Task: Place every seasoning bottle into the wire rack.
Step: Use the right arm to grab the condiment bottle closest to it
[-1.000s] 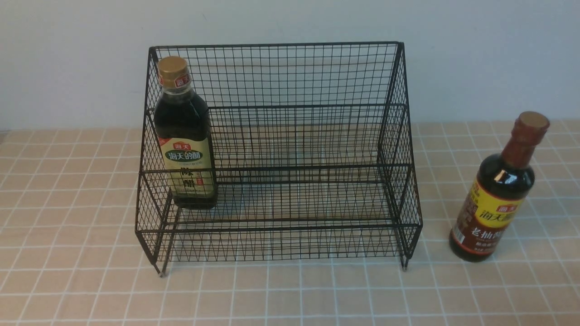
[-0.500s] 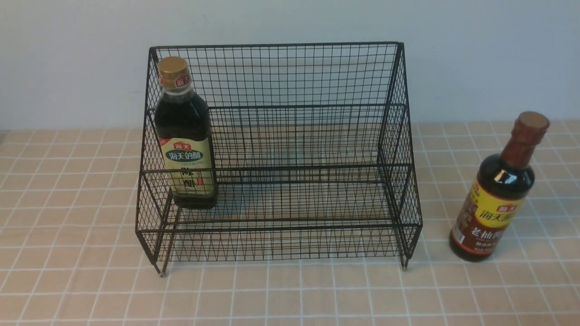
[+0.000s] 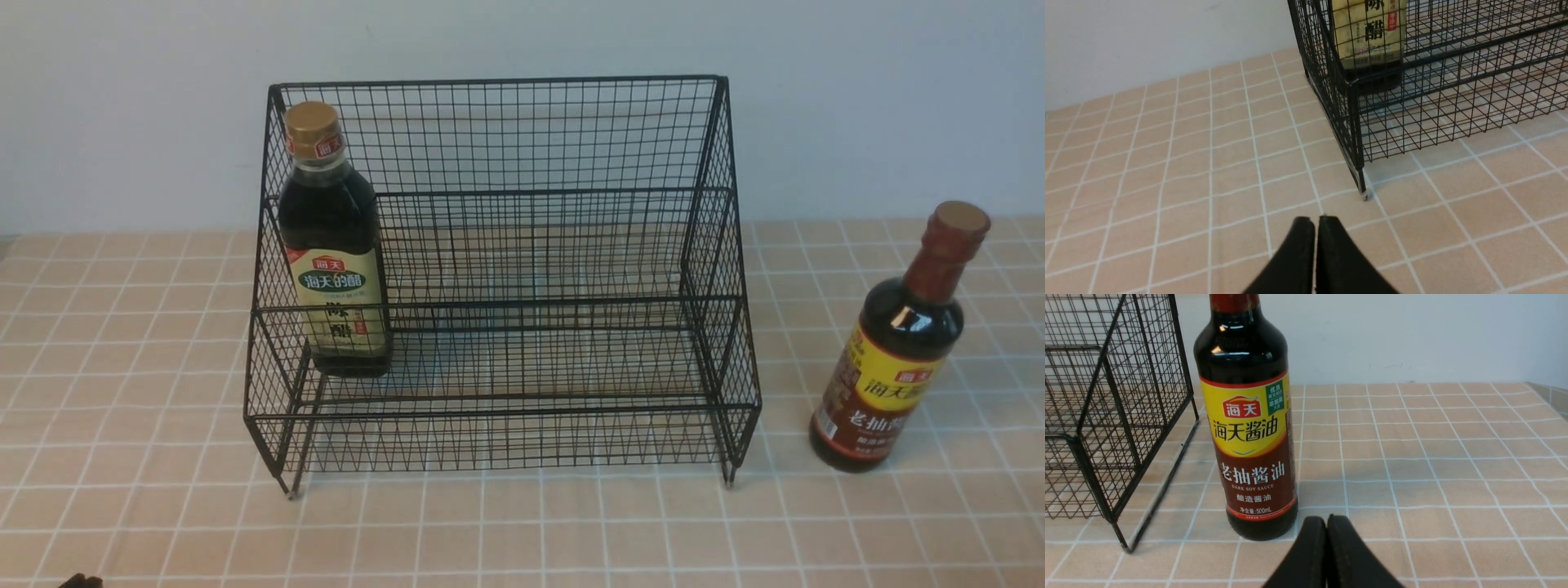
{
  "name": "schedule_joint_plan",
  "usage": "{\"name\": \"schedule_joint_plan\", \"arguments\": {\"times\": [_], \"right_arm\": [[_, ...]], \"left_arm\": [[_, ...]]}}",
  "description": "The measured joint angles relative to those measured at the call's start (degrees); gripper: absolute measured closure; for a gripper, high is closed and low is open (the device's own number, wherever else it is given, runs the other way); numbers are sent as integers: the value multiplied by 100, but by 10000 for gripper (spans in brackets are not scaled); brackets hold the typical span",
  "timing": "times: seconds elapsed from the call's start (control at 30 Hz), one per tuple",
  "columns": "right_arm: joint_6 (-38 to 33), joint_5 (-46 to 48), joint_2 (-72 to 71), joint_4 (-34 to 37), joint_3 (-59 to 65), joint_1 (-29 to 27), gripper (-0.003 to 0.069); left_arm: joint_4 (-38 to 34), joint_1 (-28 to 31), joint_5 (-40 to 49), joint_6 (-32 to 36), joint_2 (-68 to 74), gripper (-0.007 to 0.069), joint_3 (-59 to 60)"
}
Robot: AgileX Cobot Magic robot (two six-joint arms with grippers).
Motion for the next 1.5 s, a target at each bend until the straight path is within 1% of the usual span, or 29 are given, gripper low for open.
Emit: {"name": "schedule_joint_plan", "arguments": {"times": [0.23, 1.33, 1.4, 1.5], "right_arm": [[0, 0, 0, 0, 0, 0, 673], [23, -6, 0, 2, 0, 0, 673], [144, -245, 0, 139, 24, 0, 673], [488, -1144, 0, 684, 31, 0, 673]], "left_arm": [[-63, 185, 94, -51, 0, 631, 0], [-77, 185, 111, -59, 0, 631, 0], [-77, 185, 111, -59, 0, 631, 0], [-77, 185, 111, -59, 0, 631, 0]]}}
